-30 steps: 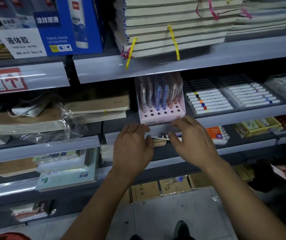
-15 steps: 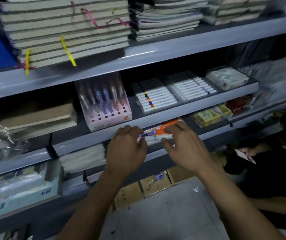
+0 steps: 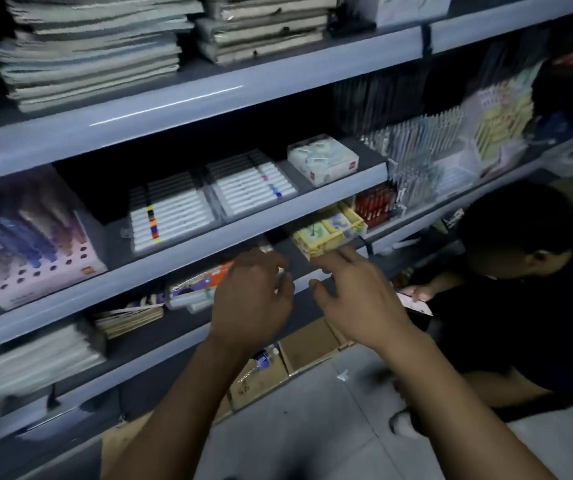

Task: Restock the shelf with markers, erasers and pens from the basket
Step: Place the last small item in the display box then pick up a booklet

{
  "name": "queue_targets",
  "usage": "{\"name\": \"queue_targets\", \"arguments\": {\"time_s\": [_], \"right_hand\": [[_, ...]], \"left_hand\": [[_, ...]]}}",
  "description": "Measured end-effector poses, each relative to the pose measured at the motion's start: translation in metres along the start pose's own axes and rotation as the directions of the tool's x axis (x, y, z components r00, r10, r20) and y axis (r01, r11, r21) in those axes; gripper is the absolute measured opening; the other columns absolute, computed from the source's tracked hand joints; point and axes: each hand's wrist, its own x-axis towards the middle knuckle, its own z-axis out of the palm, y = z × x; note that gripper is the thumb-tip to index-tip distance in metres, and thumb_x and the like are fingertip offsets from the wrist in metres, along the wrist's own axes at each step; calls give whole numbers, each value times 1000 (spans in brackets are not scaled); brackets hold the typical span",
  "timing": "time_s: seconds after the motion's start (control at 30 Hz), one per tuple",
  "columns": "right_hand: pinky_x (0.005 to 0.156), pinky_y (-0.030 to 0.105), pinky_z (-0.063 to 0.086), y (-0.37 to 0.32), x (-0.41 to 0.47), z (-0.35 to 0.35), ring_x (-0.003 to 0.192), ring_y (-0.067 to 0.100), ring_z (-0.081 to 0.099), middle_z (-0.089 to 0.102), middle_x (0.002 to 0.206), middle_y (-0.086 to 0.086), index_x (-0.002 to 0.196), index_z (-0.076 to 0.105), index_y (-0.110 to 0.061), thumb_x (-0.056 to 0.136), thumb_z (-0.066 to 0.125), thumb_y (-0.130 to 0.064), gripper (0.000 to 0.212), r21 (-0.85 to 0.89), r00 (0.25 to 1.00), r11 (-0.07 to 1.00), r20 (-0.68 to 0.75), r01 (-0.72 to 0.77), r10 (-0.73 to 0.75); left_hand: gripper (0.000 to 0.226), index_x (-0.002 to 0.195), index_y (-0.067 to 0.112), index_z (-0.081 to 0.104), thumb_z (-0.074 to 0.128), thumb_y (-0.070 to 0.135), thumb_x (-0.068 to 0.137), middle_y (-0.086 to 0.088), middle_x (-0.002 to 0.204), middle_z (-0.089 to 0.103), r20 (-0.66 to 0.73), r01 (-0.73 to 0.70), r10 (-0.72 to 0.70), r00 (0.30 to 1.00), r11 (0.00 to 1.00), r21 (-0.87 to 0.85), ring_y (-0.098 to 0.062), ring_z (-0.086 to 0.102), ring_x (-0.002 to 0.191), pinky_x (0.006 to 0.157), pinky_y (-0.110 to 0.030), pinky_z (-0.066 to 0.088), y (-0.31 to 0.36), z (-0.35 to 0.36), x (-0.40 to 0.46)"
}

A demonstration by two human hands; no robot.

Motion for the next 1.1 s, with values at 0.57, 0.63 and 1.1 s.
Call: {"name": "queue_targets", "arguments": {"time_s": [0.57,0.63,1.1], "right_hand": [[78,35,55,54,118,-17,94,18,64,61,113,-4,121,67,-23,96,62,-34,27,16,1000,1000,-25,-13,13],[79,36,54,57,137,-21,95,19,64,62,111,-3,119,69,-22,96,62,-31,26,23,999,1000,-33,9,-9],[79,35,53,96,246,-44,87,26,65,61,107,4,114,73,-17,97,61,-9,23,20,980,988,-132,154,-150]], "left_hand": [[22,117,16,73,62,24,100,-4,113,68,-67,-44,39,997,996,-75,-26,62,108,90,-39,53,3,41,137],[20,115,14,74,64,22,99,-5,111,68,-76,-38,33,997,997,-72,-28,62,109,91,-38,50,2,45,154],[29,122,13,74,67,16,95,-6,117,67,-93,20,-24,995,999,-44,-27,61,113,90,-39,53,25,74,203]]}}
